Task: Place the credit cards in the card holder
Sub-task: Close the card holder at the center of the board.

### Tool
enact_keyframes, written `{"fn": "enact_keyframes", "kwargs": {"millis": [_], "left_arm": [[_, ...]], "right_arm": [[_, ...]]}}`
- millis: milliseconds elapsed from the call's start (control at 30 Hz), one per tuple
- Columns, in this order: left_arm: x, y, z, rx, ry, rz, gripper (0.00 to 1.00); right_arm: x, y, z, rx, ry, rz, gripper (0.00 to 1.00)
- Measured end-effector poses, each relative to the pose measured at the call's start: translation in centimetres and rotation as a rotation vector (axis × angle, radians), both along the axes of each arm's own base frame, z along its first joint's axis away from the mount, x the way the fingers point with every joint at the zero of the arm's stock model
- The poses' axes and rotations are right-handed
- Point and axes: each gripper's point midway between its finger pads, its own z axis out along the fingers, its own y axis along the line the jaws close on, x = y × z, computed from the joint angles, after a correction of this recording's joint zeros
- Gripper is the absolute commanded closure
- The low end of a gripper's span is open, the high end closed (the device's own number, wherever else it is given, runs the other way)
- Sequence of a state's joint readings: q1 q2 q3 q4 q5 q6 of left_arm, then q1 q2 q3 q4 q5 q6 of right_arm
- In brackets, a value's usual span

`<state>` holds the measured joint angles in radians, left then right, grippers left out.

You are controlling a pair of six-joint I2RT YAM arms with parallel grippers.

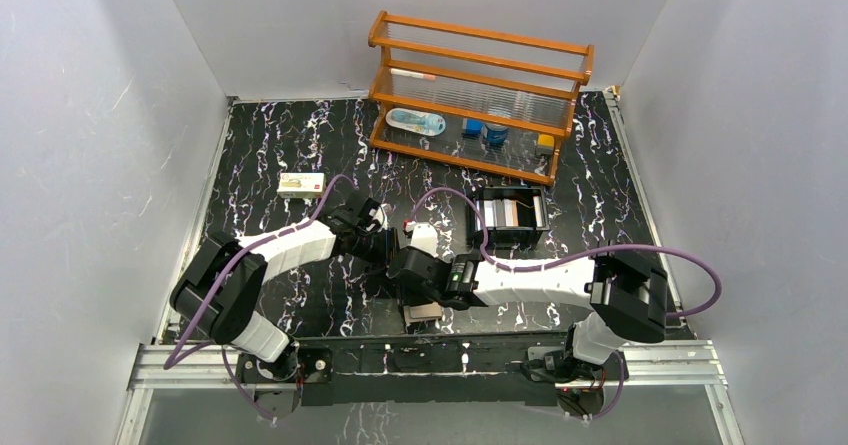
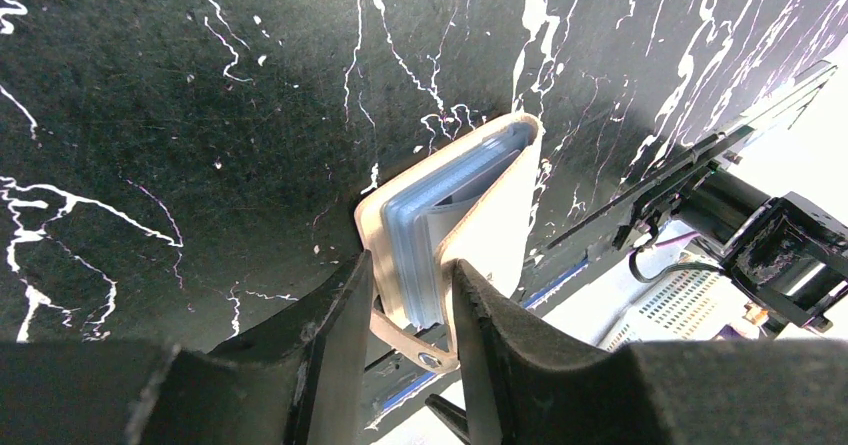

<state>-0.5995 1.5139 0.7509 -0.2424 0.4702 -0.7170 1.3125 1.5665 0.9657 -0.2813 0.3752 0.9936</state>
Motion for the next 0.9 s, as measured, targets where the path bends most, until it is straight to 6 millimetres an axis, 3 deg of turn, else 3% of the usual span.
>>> {"fn": "enact_keyframes", "kwargs": {"millis": [233,367,667,900], "left_arm": [[0.0,0.0,-0.1,0.004,-0.002,0.001,0.67],[0.1,0.1,-0.1,0.007,-0.004,0.001,0.68],[0.2,0.4,-0.5,0.033,-0.009,0.005,0.71],[0.4,1.0,-1.1,0.085,-0.002,0.006,0.72]], "right_arm": [[0.0,0.0,-0.3,-0.009,0.000,0.003,0.85],[0.0,0.0,-0.4,-0.010,-0.001,0.004,1.00],[0.2,0.1,-0.2,-0.003,-0.015,0.001,1.00],[0.2,-1.1,-0.2,-0.006,-0.031,-0.005,1.00]]}}
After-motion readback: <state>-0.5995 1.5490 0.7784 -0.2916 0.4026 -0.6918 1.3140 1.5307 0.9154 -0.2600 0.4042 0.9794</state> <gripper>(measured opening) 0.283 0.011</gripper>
